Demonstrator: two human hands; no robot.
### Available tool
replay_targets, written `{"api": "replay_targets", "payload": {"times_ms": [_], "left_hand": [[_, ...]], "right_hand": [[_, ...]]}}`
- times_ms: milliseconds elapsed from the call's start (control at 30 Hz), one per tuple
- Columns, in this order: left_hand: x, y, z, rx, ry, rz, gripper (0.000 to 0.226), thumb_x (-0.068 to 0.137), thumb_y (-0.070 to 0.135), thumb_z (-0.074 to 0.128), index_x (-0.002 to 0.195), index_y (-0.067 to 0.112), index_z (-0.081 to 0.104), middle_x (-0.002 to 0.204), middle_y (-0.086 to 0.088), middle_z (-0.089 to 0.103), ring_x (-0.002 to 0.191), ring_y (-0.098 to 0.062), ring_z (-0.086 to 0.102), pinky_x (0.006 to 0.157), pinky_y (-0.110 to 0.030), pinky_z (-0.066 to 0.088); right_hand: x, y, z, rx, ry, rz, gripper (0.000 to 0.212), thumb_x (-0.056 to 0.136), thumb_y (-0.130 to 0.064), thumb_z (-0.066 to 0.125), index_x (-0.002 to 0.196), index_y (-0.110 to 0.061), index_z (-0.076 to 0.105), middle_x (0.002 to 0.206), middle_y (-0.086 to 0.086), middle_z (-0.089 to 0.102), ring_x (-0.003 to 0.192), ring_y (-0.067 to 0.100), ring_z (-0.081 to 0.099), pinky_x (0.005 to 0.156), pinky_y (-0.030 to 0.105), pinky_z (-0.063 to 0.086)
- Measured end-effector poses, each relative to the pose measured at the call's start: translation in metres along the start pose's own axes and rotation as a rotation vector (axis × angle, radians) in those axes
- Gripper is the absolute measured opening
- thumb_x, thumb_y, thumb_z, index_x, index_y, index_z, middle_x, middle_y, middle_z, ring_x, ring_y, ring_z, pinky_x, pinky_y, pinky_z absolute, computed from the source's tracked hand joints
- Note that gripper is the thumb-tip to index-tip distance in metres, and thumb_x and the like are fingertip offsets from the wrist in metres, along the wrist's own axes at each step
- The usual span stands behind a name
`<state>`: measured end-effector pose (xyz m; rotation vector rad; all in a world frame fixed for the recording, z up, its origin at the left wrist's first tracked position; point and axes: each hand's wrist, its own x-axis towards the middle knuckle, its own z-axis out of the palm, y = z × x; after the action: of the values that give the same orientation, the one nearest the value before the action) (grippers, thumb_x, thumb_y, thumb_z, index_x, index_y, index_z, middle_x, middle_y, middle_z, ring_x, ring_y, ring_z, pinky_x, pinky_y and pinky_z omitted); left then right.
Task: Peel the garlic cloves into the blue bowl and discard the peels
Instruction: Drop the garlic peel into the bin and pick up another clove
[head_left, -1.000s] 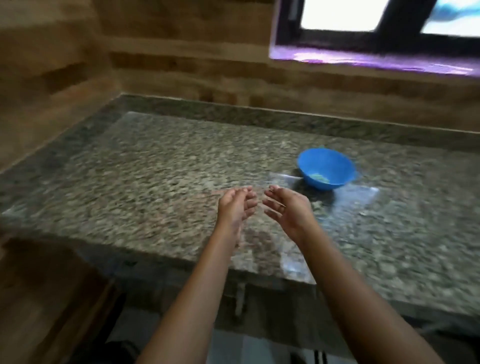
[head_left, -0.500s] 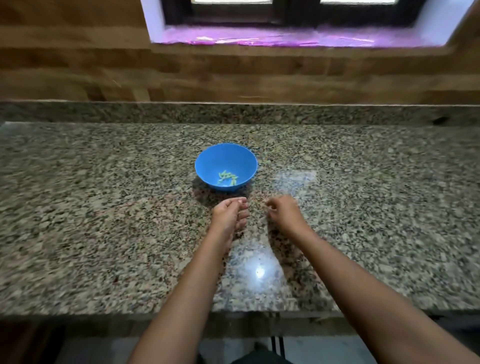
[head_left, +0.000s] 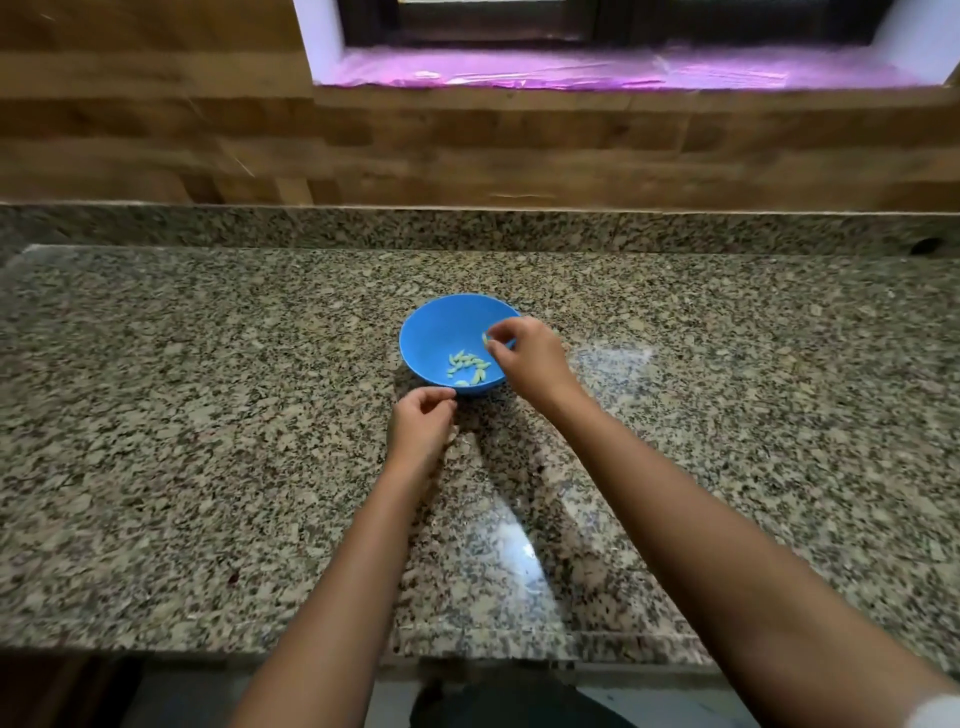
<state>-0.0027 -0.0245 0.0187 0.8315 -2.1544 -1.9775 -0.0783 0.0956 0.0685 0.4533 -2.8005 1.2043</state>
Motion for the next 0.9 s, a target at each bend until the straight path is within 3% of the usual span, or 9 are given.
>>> {"api": "replay_targets", "payload": {"times_ms": [133, 233, 333, 400, 500, 633, 700, 767, 900], "left_hand": [[0.012, -0.003, -0.013, 0.404, -0.057, 0.104, 0.026, 0.084, 0.008, 0.064, 0.109, 0.011, 0.062, 0.104, -0.006, 0.066, 0.082, -0.020, 0.063, 0.075, -0.030, 0.049], [0.015, -0.013, -0.014, 0.692, -0.193, 0.192, 0.044, 0.079, 0.007, 0.069, 0.122, 0.010, 0.059, 0.118, -0.009, 0.061, 0.104, -0.025, 0.059, 0.089, -0.030, 0.046], [0.016, -0.020, -0.012, 0.769, -0.194, 0.297, 0.037, 0.080, 0.003, 0.064, 0.116, 0.009, 0.064, 0.116, -0.013, 0.061, 0.106, -0.025, 0.058, 0.093, -0.027, 0.041], [0.016, -0.022, -0.012, 0.676, -0.195, 0.268, 0.031, 0.081, 0.002, 0.064, 0.111, 0.009, 0.066, 0.108, -0.008, 0.064, 0.096, -0.021, 0.061, 0.085, -0.025, 0.045], [0.013, -0.021, -0.015, 0.255, -0.286, 0.067, 0.023, 0.077, 0.003, 0.072, 0.096, 0.013, 0.065, 0.103, -0.013, 0.067, 0.089, -0.024, 0.064, 0.079, -0.035, 0.054], [0.010, -0.014, -0.020, 0.057, -0.420, 0.008, 0.022, 0.075, 0.002, 0.075, 0.088, 0.011, 0.060, 0.091, -0.016, 0.068, 0.079, -0.021, 0.066, 0.073, -0.029, 0.055], [0.007, -0.007, -0.018, -0.071, -0.452, -0.023, 0.022, 0.075, 0.000, 0.072, 0.090, 0.007, 0.058, 0.083, -0.011, 0.070, 0.070, -0.015, 0.068, 0.063, -0.024, 0.055], [0.005, -0.003, -0.017, -0.224, -0.424, -0.059, 0.022, 0.074, 0.001, 0.071, 0.092, 0.005, 0.059, 0.079, -0.009, 0.069, 0.066, -0.014, 0.067, 0.057, -0.023, 0.054], [-0.001, -0.002, -0.017, -0.299, -0.469, -0.055, 0.029, 0.065, 0.006, 0.074, 0.093, 0.004, 0.066, 0.084, -0.007, 0.071, 0.076, -0.016, 0.067, 0.066, -0.027, 0.057]], "right_hand": [[0.006, -0.005, 0.008, 0.077, -0.013, 0.048, 0.027, 0.093, -0.010, 0.054, 0.117, 0.000, 0.063, 0.116, 0.013, 0.065, 0.106, 0.023, 0.061, 0.096, 0.033, 0.046], [-0.014, 0.004, 0.012, 0.223, 0.014, 0.133, 0.019, 0.090, -0.008, 0.059, 0.105, -0.001, 0.069, 0.095, 0.009, 0.070, 0.082, 0.019, 0.065, 0.082, 0.035, 0.054], [-0.040, 0.011, 0.016, 0.310, -0.024, 0.240, 0.011, 0.086, -0.010, 0.066, 0.092, -0.002, 0.070, 0.072, 0.001, 0.064, 0.058, 0.010, 0.057, 0.059, 0.029, 0.053], [-0.054, 0.016, 0.020, 0.364, -0.043, 0.329, 0.009, 0.083, -0.011, 0.070, 0.085, -0.002, 0.067, 0.070, 0.007, 0.065, 0.058, 0.015, 0.060, 0.056, 0.032, 0.052], [-0.066, 0.022, 0.026, 0.447, -0.078, 0.435, 0.015, 0.080, -0.009, 0.072, 0.084, -0.003, 0.060, 0.073, 0.009, 0.064, 0.058, 0.017, 0.061, 0.052, 0.032, 0.051], [-0.070, 0.022, 0.024, 0.409, -0.242, 0.294, 0.030, 0.083, -0.009, 0.069, 0.112, -0.012, 0.066, 0.105, -0.001, 0.066, 0.071, 0.011, 0.062, 0.059, 0.026, 0.053], [-0.071, 0.020, 0.019, 0.359, -0.259, 0.228, 0.025, 0.084, -0.016, 0.068, 0.109, -0.012, 0.069, 0.095, -0.001, 0.069, 0.069, 0.006, 0.061, 0.060, 0.023, 0.052], [-0.073, 0.018, 0.014, 0.376, -0.235, 0.239, 0.019, 0.085, -0.018, 0.067, 0.101, -0.009, 0.071, 0.084, 0.005, 0.069, 0.067, 0.012, 0.063, 0.062, 0.027, 0.056], [-0.080, 0.016, 0.011, 0.533, -0.197, 0.288, 0.015, 0.086, -0.012, 0.064, 0.098, -0.003, 0.068, 0.084, 0.008, 0.069, 0.068, 0.015, 0.066, 0.066, 0.026, 0.058]]}}
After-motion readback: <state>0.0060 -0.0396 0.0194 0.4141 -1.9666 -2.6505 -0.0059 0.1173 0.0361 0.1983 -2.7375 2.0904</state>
